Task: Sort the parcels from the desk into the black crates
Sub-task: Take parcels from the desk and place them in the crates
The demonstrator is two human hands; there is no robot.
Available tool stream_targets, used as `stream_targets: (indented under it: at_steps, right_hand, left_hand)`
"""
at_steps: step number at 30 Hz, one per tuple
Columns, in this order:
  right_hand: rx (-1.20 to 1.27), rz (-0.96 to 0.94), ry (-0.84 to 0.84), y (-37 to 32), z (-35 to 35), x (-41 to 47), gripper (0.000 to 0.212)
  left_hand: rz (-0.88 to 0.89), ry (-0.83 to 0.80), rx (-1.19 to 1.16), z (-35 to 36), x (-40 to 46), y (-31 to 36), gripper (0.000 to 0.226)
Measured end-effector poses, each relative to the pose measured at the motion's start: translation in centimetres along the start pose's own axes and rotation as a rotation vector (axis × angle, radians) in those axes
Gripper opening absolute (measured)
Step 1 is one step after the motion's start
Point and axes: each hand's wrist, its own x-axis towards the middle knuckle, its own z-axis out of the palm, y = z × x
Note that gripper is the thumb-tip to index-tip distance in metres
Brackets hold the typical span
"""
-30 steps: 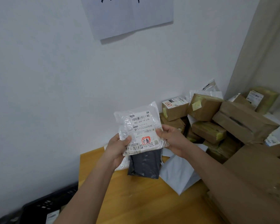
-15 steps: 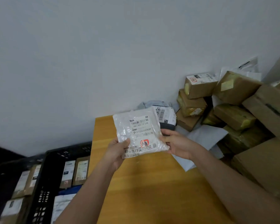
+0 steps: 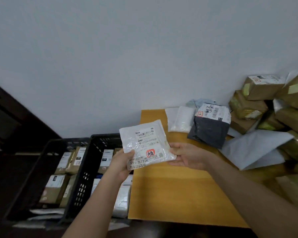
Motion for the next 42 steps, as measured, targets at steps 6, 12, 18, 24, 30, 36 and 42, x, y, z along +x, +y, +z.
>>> stream_targets:
  at_steps: [6, 12, 18, 24, 30, 36, 42]
  right_hand:
    - [-0.089, 0.079, -0.058, 4.7, 14.2, 6.3, 0.043]
    - [-0.194, 0.151, -0.178, 7.6, 26.8, 11.3, 0.032]
    - [-0.329, 0.182, -0.131, 8.6, 32.8, 16.2, 0.026]
    - [-0.437, 0.161, 0.069, 10.4, 36.6, 23.8, 0.027]
    - [-0.517, 0.147, 0.186, 12.0, 39.9, 33.2, 0.024]
    - [-0.732, 0.216, 0.183, 15.2, 42.0, 40.0, 0.022]
    - [-0.973, 0.290, 0.131, 19.2, 42.3, 44.5, 0.027]
  left_hand:
    - [0.041, 0.124, -0.096, -16.0, -3.8, 0.9, 0.025]
    - [0.037, 0.285, -0.122, -30.3, -6.3, 1.6, 0.030]
    - [0.042, 0.326, -0.288, -36.9, -6.5, 0.3, 0.031]
    - [-0.024, 0.508, -0.267, -43.5, -4.1, 1.1, 0.027]
    - [-0.067, 0.579, -0.171, -50.8, 1.4, 3.9, 0.019]
    - [-0.169, 0.586, -0.007, -56.0, 7.4, 5.0, 0.016]
    - [-0.242, 0.519, 0.226, -59.4, 12.3, 2.7, 0.020]
